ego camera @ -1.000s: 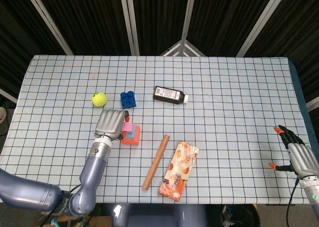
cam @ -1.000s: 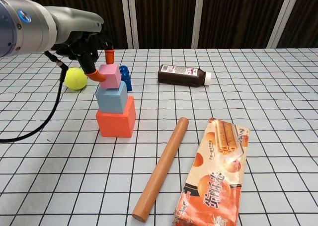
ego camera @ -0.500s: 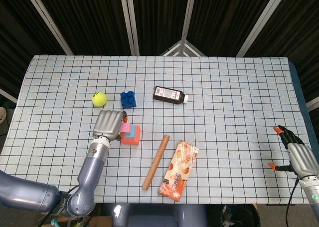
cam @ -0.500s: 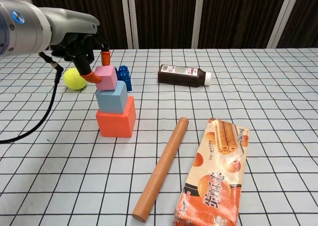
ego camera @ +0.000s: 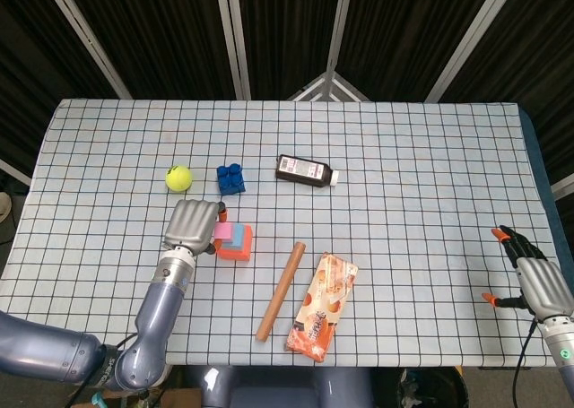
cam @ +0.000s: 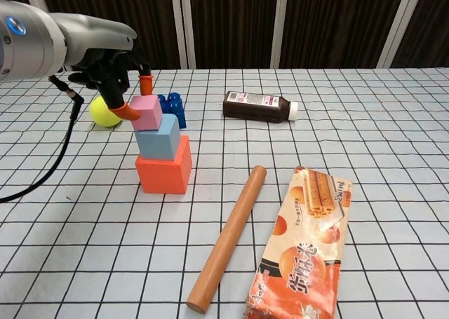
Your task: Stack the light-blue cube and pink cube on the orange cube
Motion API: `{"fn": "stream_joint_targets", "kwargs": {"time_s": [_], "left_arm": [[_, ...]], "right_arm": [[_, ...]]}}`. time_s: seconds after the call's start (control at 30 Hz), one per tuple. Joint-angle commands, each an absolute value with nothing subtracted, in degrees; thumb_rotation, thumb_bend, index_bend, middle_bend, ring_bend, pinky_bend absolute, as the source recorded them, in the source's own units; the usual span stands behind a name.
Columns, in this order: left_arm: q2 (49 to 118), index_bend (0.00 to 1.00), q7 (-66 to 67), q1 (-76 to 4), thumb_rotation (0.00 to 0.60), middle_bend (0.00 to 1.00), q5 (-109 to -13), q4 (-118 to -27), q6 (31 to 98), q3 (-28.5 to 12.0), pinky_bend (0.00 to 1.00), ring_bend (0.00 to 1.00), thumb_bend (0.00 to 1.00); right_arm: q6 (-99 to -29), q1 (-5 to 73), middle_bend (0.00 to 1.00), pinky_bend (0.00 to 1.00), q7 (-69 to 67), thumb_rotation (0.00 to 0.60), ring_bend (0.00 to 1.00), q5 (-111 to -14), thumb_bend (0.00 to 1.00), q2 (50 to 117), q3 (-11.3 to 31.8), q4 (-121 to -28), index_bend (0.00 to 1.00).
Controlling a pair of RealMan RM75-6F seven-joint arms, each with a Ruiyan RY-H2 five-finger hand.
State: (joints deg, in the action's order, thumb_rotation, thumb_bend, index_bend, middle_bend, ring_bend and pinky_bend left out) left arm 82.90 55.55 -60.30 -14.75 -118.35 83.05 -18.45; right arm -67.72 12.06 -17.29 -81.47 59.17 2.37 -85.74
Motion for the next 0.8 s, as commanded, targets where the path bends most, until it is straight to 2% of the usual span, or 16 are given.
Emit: {"fn": "stream_joint_targets", "kwargs": {"time_s": [0.03, 0.8], "left_arm": [[82.96, 0.46, 55.37, -60.38, 0.600, 0.85, -14.80, -118.13, 82.85, -18.43, 0.87, 0.83, 0.35], [83.59, 0.46, 54.66, -61.28, 0.600, 0.85, -14.41, -116.51, 81.55, -18.29, 0.87, 0.83, 0.35]], "right_arm": [[-67.72, 12.03, 0.02, 0.16, -17.35, 0.600, 0.06, -81.47, 0.13, 59.16, 2.34, -85.75, 0.00], [-67.16, 12.15, 0.02, 0.16, -17.27, 0.600, 0.06, -81.16, 0.13, 59.05, 2.33, -85.84, 0.00]]}}
